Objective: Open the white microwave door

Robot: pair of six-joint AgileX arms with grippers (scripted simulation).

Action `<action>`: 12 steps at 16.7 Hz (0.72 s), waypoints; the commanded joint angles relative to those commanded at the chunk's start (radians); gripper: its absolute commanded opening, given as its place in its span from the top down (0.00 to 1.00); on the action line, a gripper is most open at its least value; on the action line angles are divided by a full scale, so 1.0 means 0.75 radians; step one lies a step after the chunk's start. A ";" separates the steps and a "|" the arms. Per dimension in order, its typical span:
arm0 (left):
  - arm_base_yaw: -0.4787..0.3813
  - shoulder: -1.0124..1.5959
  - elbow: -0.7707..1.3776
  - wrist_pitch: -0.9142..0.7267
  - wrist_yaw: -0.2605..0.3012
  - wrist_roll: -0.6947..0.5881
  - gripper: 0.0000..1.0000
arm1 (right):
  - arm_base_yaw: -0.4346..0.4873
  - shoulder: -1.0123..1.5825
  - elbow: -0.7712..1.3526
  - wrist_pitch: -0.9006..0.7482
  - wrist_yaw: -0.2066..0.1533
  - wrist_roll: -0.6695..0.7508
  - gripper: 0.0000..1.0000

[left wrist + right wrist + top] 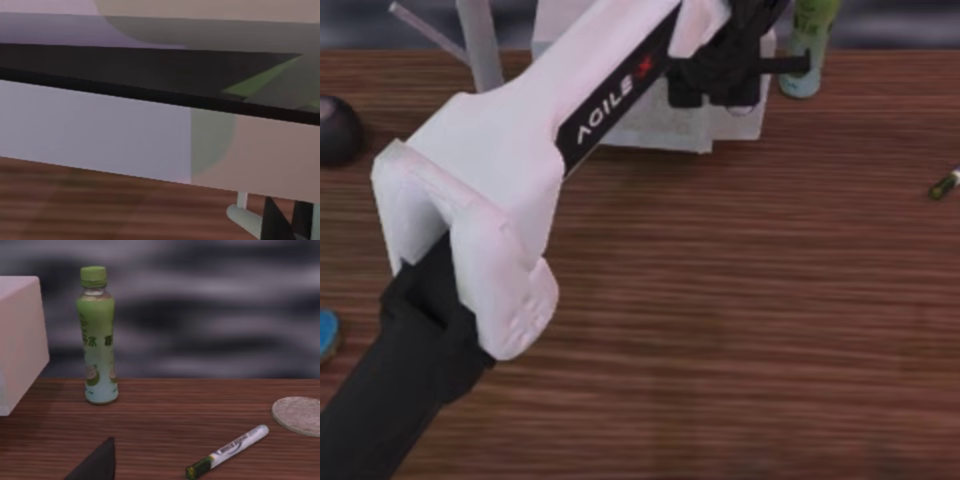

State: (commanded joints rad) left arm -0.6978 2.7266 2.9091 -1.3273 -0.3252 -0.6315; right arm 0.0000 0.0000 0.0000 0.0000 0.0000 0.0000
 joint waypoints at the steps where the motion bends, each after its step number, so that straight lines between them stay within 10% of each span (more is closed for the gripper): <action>1: 0.000 0.000 0.000 0.000 0.000 0.000 1.00 | 0.000 0.000 0.000 0.000 0.000 0.000 0.00; 12: 0.001 -0.280 -0.555 0.281 0.040 0.106 1.00 | 0.000 0.000 0.000 0.000 0.000 0.000 0.00</action>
State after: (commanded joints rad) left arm -0.6967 2.5164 2.4926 -1.1163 -0.2954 -0.5517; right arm 0.0000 0.0000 0.0000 0.0000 0.0000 0.0000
